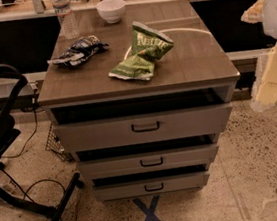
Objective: Move green jalapeno chip bag near white bowl
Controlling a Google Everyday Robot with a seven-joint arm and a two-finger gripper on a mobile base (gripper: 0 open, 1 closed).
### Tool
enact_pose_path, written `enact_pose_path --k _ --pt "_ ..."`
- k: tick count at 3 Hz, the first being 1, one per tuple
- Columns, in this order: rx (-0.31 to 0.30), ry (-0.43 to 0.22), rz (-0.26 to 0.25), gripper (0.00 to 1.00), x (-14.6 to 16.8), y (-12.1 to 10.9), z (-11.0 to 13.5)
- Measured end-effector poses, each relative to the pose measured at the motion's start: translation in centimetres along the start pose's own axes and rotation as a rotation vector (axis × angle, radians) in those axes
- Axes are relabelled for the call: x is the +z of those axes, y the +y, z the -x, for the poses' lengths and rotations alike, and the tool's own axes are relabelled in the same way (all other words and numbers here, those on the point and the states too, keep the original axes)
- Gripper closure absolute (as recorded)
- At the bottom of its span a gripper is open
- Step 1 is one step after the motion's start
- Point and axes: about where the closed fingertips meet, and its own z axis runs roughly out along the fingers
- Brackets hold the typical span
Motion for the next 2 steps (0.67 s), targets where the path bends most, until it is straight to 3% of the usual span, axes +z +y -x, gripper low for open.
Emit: enact_pose_path --k 1,2 --pt "-0.001 -0.002 -0.005 0.0 -0.1 -0.1 0.1" --pt "0.005 -0.042 -0.053 0.0 0.3 -2.0 1.1"
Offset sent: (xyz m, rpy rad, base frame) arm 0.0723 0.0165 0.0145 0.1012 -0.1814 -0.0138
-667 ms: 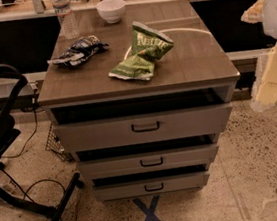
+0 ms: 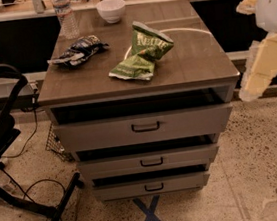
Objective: Move green jalapeno chip bag near white bowl
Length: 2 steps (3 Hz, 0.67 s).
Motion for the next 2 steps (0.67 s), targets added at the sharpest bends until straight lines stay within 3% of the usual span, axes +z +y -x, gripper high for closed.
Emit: enact_pose_path --k 1,2 --pt "0.002 -0.056 -0.093 0.0 1.5 -4.5 3.3" --pt "-0.088 -0.092 -0.21 0.0 4.0 -10.1 9.1"
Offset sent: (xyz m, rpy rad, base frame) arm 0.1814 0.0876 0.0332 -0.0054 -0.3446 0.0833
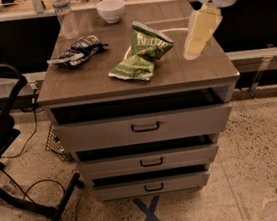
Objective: Move green jalapeno chip bag near white bowl
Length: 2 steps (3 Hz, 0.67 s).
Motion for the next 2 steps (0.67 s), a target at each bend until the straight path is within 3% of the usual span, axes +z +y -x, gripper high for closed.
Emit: enact_pose_path --k 1,2 --pt "-0.126 0.035 -0.054 0.0 3.35 -2.19 3.36" --pt "-0.157 0.053 -0.074 0.0 3.58 -2.7 3.89"
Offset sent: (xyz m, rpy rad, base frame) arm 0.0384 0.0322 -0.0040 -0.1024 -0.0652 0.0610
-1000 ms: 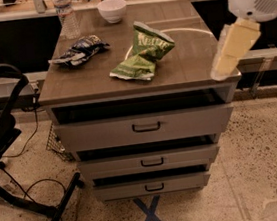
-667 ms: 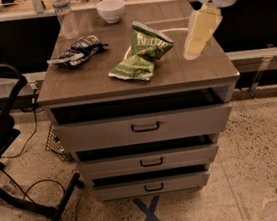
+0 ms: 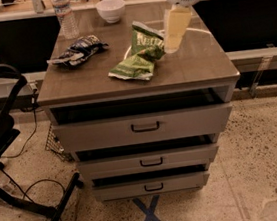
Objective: Move green jalapeno chip bag near white bowl
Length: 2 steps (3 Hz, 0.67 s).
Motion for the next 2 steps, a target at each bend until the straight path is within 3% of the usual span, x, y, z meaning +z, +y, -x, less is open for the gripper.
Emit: enact_pose_path --k 1,2 --pt "0.0 0.0 0.0 0.0 0.0 0.0 0.0" --pt "-0.039 -0.018 0.069 0.0 4.8 0.8 2.1"
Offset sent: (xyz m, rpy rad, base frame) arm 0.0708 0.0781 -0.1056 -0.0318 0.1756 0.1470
